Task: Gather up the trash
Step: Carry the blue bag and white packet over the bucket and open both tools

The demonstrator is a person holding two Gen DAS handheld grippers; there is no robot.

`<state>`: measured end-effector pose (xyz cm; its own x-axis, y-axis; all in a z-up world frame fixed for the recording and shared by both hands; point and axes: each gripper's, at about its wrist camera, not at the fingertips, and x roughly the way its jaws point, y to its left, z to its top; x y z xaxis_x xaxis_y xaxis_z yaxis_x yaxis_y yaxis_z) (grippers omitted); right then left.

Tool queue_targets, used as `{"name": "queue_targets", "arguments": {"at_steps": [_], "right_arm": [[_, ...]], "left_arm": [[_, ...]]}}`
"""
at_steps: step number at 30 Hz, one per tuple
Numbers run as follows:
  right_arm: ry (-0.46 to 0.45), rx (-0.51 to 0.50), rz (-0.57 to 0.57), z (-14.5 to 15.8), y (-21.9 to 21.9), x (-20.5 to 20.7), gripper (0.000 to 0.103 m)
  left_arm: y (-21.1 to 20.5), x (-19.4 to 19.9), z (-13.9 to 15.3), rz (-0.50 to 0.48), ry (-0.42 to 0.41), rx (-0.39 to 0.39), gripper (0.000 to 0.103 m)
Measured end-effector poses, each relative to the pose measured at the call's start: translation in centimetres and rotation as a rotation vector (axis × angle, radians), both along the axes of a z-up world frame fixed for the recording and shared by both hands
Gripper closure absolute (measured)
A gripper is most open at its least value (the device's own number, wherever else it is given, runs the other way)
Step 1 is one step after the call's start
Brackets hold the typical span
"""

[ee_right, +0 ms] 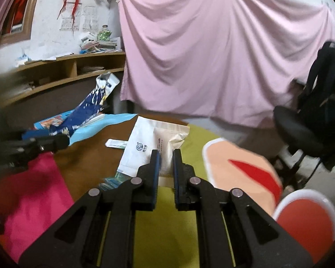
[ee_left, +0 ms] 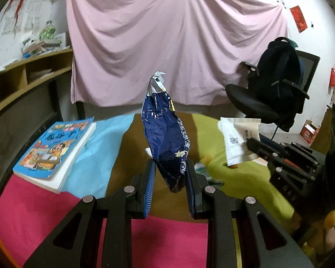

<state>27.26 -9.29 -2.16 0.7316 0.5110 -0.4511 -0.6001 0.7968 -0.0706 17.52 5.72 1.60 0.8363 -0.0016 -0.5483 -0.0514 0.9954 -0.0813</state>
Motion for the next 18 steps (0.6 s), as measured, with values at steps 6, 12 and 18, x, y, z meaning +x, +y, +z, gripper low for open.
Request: {"name": "queue_targets", "arguments": {"at_steps": [6, 12, 18], "right_arm": [[-0.086, 0.093, -0.041, 1.7, -2.2, -1.4, 0.063], [-0.176, 0.2, -0.104, 3.9, -6.0, -2.7, 0.063], [-0.223, 0.256, -0.188, 5.1, -9.7, -3.4, 0.063]], "left_arm": [[-2.0, -0.6, 1.6, -0.038, -0.068, 0.036, 0.081], [-5.3, -0.9, 3.2, -0.108, -0.138, 0.078, 0.081], [-9.6, -0.4, 4.5, -0.196, -0.178, 0.1, 0.081]]}}
